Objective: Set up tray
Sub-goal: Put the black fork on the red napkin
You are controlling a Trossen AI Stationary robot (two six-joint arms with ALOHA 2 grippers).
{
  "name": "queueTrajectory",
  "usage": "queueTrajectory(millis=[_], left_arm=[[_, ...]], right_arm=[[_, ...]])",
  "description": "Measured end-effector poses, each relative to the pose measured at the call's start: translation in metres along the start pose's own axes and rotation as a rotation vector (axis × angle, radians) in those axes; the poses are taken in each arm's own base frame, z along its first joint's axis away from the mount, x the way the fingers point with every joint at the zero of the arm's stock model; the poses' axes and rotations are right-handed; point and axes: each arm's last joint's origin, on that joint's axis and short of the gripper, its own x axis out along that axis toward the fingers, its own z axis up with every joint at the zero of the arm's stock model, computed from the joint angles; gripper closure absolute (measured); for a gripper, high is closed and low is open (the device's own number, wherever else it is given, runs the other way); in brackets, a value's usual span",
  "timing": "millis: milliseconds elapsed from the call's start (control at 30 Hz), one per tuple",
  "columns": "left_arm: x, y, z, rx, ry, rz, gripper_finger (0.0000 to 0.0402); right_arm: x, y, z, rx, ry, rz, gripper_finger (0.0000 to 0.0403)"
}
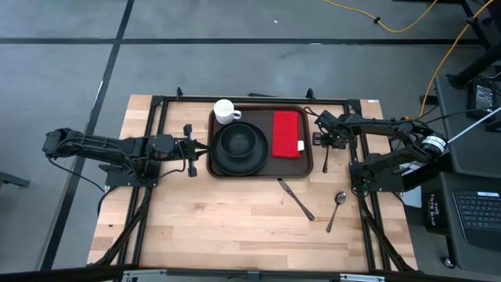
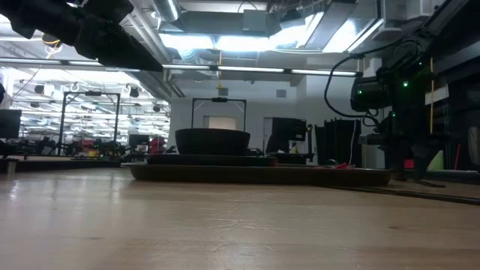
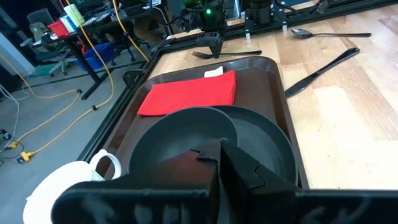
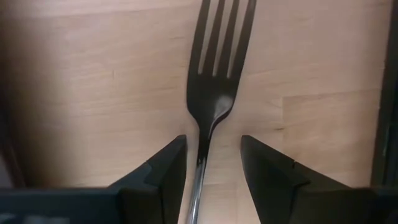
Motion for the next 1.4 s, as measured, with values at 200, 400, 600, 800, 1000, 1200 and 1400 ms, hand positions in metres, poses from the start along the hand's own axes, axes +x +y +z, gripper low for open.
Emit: queueTrajectory(millis=[200, 400, 600, 800, 1000, 1200, 1400], left_arm=[[0.0, 0.0, 0.0, 0.0, 0.0, 0.0, 0.04], [-0.0001, 0.0, 0.0, 0.0, 0.0, 0.0, 0.04], [0.0, 0.0, 0.0, 0.0, 0.0, 0.0, 0.0398], [0.0, -0.0001, 0.0, 0.0, 0.0, 0.0, 0.0396], [0.0, 0.0, 0.0, 0.0, 0.0, 0.0, 0.0399], [0.0, 0.0, 0.0, 0.0, 0.0, 0.0, 0.04], [0.0, 0.0, 0.0, 0.0, 0.0, 0.0, 0.04]], right_arm=[[0.0003, -0.0002, 0.0005, 0.0, 0.003, 0.004, 0.0252], [0.0006, 0.0005, 0.0009, -0.017, 0.0, 0.013, 0.0294], [0.0008, 0.0007, 0.001, -0.016, -0.002, 0.015, 0.033], [0.0009, 0.0009, 0.0014, -0.019, -0.009, 0.016, 0.0349], [0.001, 0.0012, 0.0016, -0.039, -0.013, 0.017, 0.0365], [0.001, 0.0012, 0.0016, -0.055, -0.014, 0.017, 0.0375], [0.0006, 0.0011, 0.0015, -0.092, -0.017, 0.02, 0.0373]])
